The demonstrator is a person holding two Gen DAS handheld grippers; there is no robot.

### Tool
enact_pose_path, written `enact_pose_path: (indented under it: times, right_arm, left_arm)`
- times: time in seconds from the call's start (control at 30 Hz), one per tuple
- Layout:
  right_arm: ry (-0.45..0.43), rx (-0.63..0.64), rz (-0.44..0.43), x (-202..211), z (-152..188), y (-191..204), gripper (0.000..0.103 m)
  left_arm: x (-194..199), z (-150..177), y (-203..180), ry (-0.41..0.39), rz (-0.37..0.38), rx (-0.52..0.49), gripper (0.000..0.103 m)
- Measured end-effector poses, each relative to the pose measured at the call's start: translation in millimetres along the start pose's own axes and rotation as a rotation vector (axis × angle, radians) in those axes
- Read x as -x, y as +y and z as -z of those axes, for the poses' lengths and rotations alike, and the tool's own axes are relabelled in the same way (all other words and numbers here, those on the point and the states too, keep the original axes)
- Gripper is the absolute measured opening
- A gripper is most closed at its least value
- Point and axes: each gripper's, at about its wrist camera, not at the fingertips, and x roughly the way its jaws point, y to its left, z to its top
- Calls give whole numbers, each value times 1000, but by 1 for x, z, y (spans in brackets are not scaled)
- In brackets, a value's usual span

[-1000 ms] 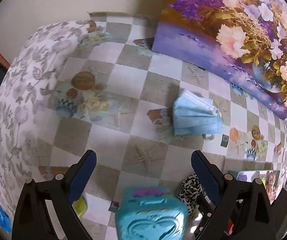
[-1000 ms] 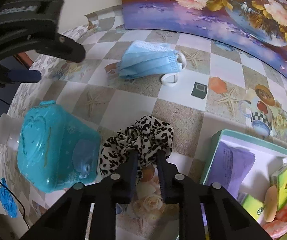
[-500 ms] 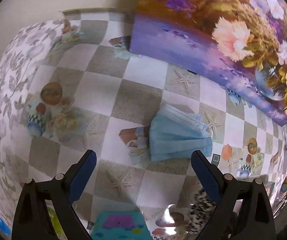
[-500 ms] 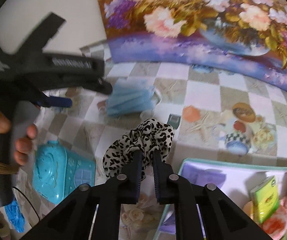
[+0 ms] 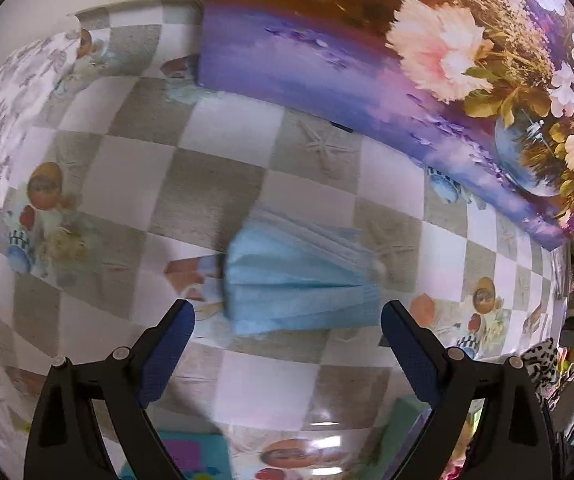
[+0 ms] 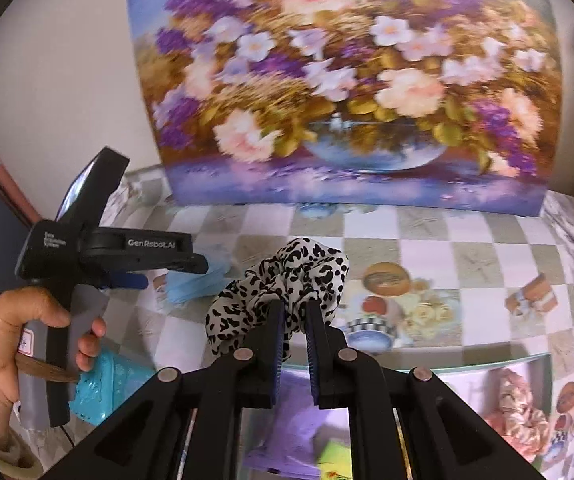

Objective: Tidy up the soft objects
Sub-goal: 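Grasp the blue face mask with the left tool while the right tool lifts the leopard scrunchie, then carry the blue mask with the left tool while the right tool carries the leopard scrunchie over the tray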

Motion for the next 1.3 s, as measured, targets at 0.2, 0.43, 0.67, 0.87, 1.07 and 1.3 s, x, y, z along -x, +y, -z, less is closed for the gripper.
enact_pose_path:
  times: [0.2, 0.43, 0.67, 0.87, 1.07, 1.3]
  right_arm:
    - [-5, -25, 2, 6, 0, -14, 11]
    - [3, -26, -4, 1, 1, -15, 11]
    - [0, -39, -2, 2, 1, -17, 11]
    - [7, -39, -6, 0, 1, -16, 11]
    - [19, -47, -14, -3, 2, -19, 11]
    - [28, -62, -18, 1, 4, -25, 11]
  left_arm:
    - [-14, -6, -13, 6, -60, 1, 95]
    - [-31, -13, -9, 37, -82, 27, 95]
    - [-45, -7, -15, 51, -115, -1, 91]
    - [-45, 0, -35, 19, -149, -50, 60]
    - [-40, 8, -29, 5, -111, -38, 34]
    - [-34, 27, -18, -9, -38, 11, 25]
